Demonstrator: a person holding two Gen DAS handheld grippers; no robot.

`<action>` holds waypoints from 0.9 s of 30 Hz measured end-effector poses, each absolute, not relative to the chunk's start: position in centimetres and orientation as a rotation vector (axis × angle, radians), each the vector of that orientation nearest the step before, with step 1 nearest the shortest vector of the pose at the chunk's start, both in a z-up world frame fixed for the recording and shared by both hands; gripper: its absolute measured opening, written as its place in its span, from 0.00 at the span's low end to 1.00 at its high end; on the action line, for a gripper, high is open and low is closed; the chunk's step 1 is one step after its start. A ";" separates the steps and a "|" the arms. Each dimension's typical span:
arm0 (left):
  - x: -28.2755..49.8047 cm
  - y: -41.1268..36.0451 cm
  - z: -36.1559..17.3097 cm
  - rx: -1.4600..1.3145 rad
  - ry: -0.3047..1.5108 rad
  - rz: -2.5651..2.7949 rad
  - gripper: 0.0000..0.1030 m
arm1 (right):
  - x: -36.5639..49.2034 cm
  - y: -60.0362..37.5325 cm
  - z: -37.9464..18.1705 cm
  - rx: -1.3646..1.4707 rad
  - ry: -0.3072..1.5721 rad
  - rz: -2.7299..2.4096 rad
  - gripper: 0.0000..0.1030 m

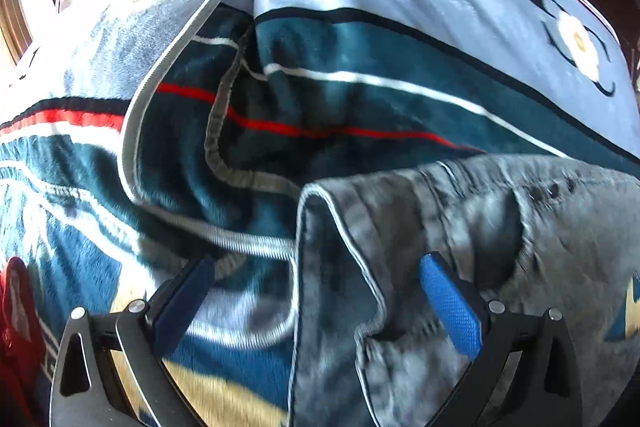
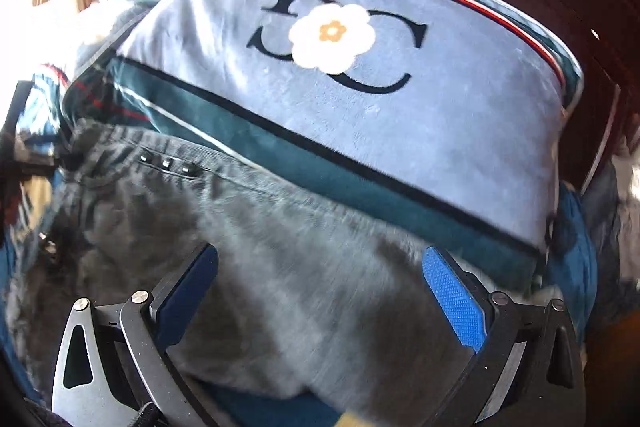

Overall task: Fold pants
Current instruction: 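Grasp the jeans waistband with both grippers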

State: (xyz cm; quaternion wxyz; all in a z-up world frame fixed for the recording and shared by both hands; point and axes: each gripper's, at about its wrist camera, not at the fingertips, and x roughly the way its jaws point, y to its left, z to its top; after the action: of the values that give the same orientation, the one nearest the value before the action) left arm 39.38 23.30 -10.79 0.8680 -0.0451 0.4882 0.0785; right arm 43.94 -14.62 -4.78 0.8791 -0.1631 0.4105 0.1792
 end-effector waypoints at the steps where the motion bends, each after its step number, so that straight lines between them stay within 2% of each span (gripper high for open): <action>1: 39.8 23.5 -11.1 -0.090 1.023 0.164 1.00 | 44.6 -14.4 -5.2 -0.374 0.865 0.372 1.00; 2: 40.1 23.6 -11.3 -0.085 1.022 0.159 0.98 | 45.5 -14.2 -5.7 -0.416 0.878 0.367 1.00; 4: 40.7 23.5 -11.9 -0.067 1.024 0.140 0.86 | 46.7 -13.9 -6.5 -0.449 0.902 0.373 1.00; 8: 41.3 23.0 -12.5 -0.025 1.009 0.119 0.75 | 48.3 -13.2 -7.7 -0.501 0.926 0.386 1.00; 11: 41.6 22.0 -12.6 -0.003 0.997 0.107 0.62 | 49.4 -12.9 -8.4 -0.517 0.946 0.378 1.00; 15: 41.9 21.3 -12.3 0.028 0.992 0.105 0.37 | 50.4 -12.5 -9.6 -0.575 0.961 0.347 0.98; 16: 42.0 21.5 -12.2 0.030 0.990 0.106 0.32 | 50.5 -12.5 -9.8 -0.585 0.956 0.338 0.92; 17: 42.0 21.6 -12.1 0.031 0.987 0.107 0.30 | 50.6 -12.4 -9.9 -0.591 0.954 0.331 0.81; 18: 42.0 21.7 -11.9 0.029 0.983 0.106 0.28 | 50.7 -12.4 -10.0 -0.593 0.958 0.329 0.75; 19: 41.9 21.8 -11.7 0.025 0.976 0.105 0.25 | 50.7 -12.3 -10.0 -0.595 0.965 0.334 0.50; 20: 41.6 22.0 -11.1 0.020 0.963 0.103 0.22 | 50.7 -12.3 -9.9 -0.591 0.974 0.354 0.30; 21: 41.5 22.0 -10.6 0.016 0.954 0.100 0.18 | 50.5 -12.4 -9.9 -0.584 0.983 0.365 0.26; 22: 41.0 21.2 -10.1 0.015 0.945 0.097 0.15 | 50.4 -12.5 -9.7 -0.580 0.990 0.377 0.17; 27: 39.0 20.4 -7.6 0.001 0.910 0.070 0.12 | 49.2 -12.5 -8.4 -0.568 0.988 0.413 0.12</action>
State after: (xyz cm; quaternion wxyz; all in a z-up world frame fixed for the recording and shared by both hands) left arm 39.01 20.40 -7.60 0.8977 0.0004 0.4393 0.0339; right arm 49.23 -12.52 -8.45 0.8219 -0.2670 0.4643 0.1941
